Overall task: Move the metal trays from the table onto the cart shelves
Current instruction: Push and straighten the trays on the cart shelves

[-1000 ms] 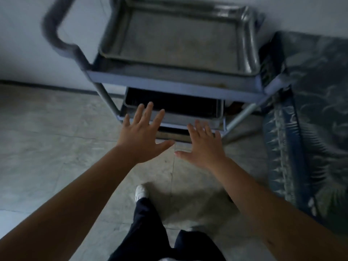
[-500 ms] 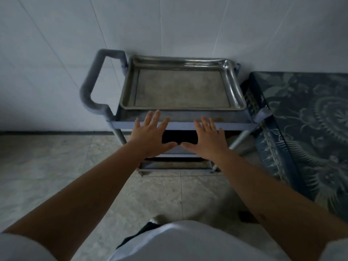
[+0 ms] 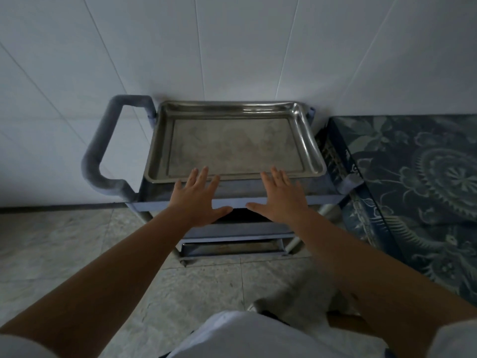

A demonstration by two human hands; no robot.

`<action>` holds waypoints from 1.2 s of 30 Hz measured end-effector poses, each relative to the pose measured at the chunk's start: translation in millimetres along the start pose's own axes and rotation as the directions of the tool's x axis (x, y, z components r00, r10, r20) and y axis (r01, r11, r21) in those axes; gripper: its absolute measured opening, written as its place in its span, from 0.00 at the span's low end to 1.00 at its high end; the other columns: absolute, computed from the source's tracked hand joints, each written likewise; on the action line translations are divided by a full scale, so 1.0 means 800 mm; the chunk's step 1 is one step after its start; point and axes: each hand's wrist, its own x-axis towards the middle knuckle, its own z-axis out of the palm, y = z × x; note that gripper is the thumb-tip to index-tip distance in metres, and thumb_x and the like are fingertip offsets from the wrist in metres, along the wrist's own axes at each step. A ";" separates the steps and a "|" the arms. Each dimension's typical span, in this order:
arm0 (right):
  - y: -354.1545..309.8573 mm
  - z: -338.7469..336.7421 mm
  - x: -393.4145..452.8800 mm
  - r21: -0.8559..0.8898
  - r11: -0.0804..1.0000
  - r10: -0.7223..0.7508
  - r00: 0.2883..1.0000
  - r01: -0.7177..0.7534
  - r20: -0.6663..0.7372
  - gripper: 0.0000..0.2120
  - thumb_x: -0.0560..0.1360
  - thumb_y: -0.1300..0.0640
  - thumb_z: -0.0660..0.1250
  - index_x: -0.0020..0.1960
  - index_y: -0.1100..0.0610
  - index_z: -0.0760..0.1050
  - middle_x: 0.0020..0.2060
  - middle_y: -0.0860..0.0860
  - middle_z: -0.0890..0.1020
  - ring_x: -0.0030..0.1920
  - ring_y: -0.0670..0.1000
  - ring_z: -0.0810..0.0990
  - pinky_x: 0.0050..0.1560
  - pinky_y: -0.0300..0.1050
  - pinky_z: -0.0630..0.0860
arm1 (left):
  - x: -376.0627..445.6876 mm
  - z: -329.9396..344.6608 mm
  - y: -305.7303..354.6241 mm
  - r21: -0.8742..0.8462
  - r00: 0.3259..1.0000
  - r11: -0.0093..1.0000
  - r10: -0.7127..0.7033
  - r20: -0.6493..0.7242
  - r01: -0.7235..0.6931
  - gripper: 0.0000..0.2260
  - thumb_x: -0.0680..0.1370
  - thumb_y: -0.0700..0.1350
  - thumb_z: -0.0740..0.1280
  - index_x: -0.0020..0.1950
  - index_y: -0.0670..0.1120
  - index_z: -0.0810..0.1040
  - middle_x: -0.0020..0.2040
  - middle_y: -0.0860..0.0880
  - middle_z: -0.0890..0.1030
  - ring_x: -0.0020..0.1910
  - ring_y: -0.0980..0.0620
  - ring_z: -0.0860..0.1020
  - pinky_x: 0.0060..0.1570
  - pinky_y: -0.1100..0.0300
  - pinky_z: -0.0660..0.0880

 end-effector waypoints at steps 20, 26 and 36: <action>0.052 0.053 0.132 -0.008 0.998 -0.064 0.986 0.066 0.157 0.55 0.64 0.23 0.62 0.79 0.48 0.42 0.80 0.54 0.46 0.78 0.58 0.44 0.73 0.67 0.49 | 0.127 0.065 0.009 -0.082 0.989 0.995 -0.044 0.143 0.056 0.48 0.72 0.75 0.58 0.81 0.50 0.44 0.83 0.43 0.47 0.81 0.41 0.47 0.74 0.36 0.53; 0.061 0.065 0.139 -0.050 0.996 -0.068 0.988 0.076 0.140 0.55 0.59 0.19 0.55 0.78 0.47 0.47 0.75 0.56 0.64 0.73 0.60 0.62 0.69 0.66 0.55 | 0.132 0.089 0.002 -0.006 0.999 1.000 0.031 0.013 -0.031 0.47 0.66 0.75 0.65 0.76 0.50 0.55 0.74 0.45 0.67 0.72 0.40 0.66 0.67 0.32 0.61; 0.045 0.071 0.113 -0.102 0.992 -0.070 0.997 0.071 0.013 0.38 0.63 0.30 0.70 0.64 0.49 0.65 0.59 0.54 0.75 0.59 0.58 0.73 0.60 0.61 0.64 | 0.116 0.093 0.010 -0.015 0.998 1.000 -0.018 -0.054 0.018 0.35 0.69 0.68 0.70 0.68 0.51 0.65 0.63 0.45 0.75 0.62 0.40 0.74 0.65 0.36 0.64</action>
